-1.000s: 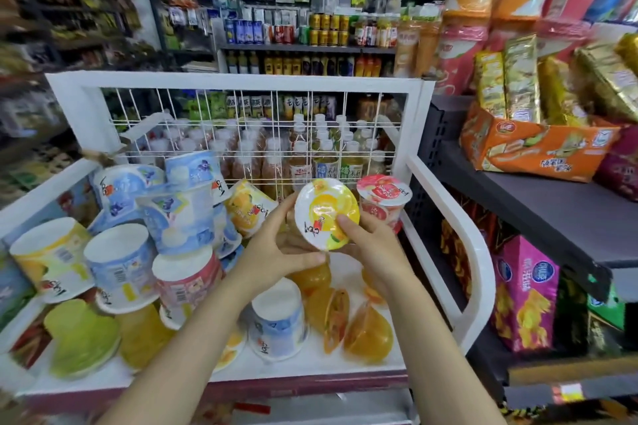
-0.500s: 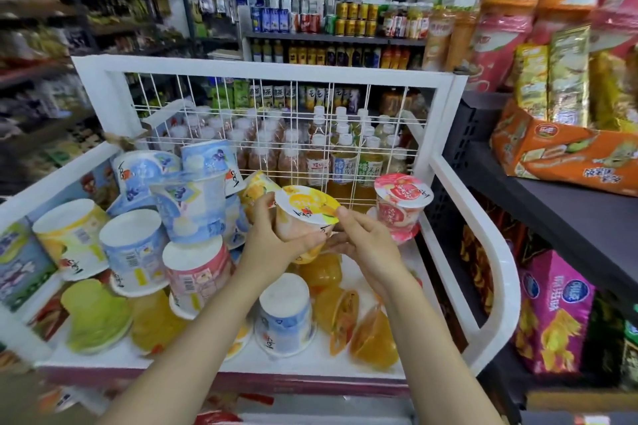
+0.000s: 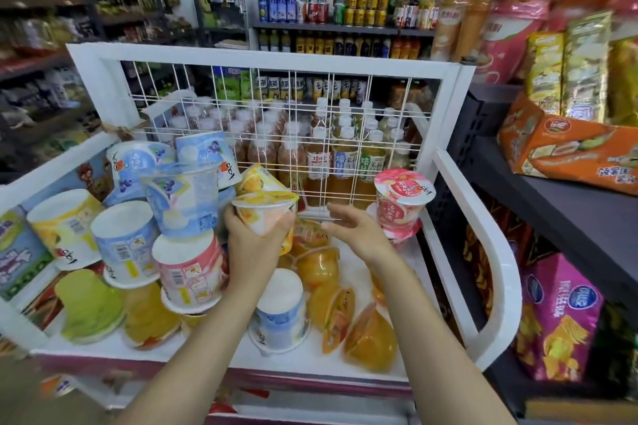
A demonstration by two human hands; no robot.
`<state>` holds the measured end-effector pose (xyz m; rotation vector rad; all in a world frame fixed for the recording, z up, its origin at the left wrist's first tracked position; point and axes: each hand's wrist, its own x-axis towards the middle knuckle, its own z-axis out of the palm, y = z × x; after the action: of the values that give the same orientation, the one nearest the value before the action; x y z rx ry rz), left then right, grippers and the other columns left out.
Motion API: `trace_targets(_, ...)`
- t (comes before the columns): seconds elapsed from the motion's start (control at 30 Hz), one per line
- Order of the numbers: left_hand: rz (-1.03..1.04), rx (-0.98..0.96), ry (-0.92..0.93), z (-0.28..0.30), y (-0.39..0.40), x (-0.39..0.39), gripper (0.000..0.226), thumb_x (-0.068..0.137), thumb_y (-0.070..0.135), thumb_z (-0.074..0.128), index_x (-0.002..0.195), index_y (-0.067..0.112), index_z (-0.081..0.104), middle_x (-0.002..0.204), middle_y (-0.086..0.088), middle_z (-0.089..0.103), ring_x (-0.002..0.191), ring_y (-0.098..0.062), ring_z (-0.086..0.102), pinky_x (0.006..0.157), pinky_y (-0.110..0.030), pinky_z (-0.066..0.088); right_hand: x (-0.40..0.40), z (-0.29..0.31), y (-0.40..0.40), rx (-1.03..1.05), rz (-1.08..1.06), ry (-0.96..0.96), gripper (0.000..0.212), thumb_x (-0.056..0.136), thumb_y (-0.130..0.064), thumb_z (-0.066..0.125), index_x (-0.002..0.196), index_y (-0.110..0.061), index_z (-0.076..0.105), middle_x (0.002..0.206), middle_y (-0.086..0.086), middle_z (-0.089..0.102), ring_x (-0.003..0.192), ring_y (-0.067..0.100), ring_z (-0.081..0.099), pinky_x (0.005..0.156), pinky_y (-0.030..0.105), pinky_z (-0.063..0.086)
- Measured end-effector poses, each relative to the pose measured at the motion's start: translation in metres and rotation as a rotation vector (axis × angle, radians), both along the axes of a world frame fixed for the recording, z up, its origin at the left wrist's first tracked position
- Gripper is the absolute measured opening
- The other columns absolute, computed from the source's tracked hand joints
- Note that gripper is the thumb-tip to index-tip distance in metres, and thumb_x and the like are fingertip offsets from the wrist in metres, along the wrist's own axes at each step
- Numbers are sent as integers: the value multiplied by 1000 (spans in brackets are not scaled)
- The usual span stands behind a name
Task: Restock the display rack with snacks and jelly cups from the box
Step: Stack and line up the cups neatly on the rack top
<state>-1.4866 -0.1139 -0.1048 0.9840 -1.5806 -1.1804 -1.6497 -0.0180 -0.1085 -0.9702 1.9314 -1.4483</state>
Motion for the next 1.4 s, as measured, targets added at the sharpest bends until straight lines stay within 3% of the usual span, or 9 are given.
trace_targets(0.13,5,23,-6,-3,-1,-2,95,74,34,85,147,18,26,140,-1,49,123,-18,51,98,-33,44,-6,-7,-23,244,140,37,86,76,-38,84,149,-24,40,149,-6,41,136,17,41,104,33,41)
trace_targets(0.47,18,86,5,-5,-5,-2,92,77,39,82,148,23,27,138,2,49,122,-16,50,94,-30,41,-14,-12,-41,391,226,49,94,70,-31,88,149,-17,39,147,5,48,128,21,49,108,36,42)
trace_targets(0.6,10,103,2,-7,-7,0,92,75,43,82,147,28,26,137,4,51,123,-17,52,103,-38,45,-15,-11,-45,439,233,76,103,63,-39,92,150,-19,38,147,3,47,129,24,49,109,42,43)
trace_targets(0.73,-7,123,-11,-7,-7,1,96,70,50,83,146,32,26,137,3,51,123,-18,53,105,-44,46,-12,-18,-39,338,146,9,96,63,-35,91,145,-15,46,136,4,57,111,17,60,95,32,53)
trace_targets(0.87,-18,124,-9,-4,-6,3,106,56,65,77,144,35,27,137,4,52,123,-17,53,105,-46,46,-8,-12,-26,218,92,-16,96,67,-37,90,148,-17,43,143,1,53,119,14,55,96,29,50)
trace_targets(1.03,-73,82,-6,-4,-5,4,93,73,42,84,146,28,28,136,4,52,123,-16,53,102,-38,46,7,10,9,84,-15,30,101,69,-37,89,152,-18,35,145,-2,49,126,12,52,102,31,49)
trace_targets(1.2,-224,49,-18,0,5,4,93,77,39,82,150,28,26,136,9,49,118,-11,51,90,-25,42,19,5,59,-9,-287,120,76,73,-28,87,131,-27,39,113,-20,52,98,-7,56,72,5,45)
trace_targets(1.3,-300,40,-19,2,15,3,87,80,33,80,149,26,26,126,13,47,108,-6,49,75,-10,37,19,-4,77,19,-481,170,75,65,-41,87,126,-27,46,111,-12,58,102,5,61,78,14,51)
trace_targets(1.4,-344,62,-16,1,20,3,88,82,31,79,150,25,24,124,13,46,107,-6,47,71,-7,34,14,-16,86,131,-575,255,84,52,-65,77,124,-29,54,113,-2,63,105,16,63,87,41,57)
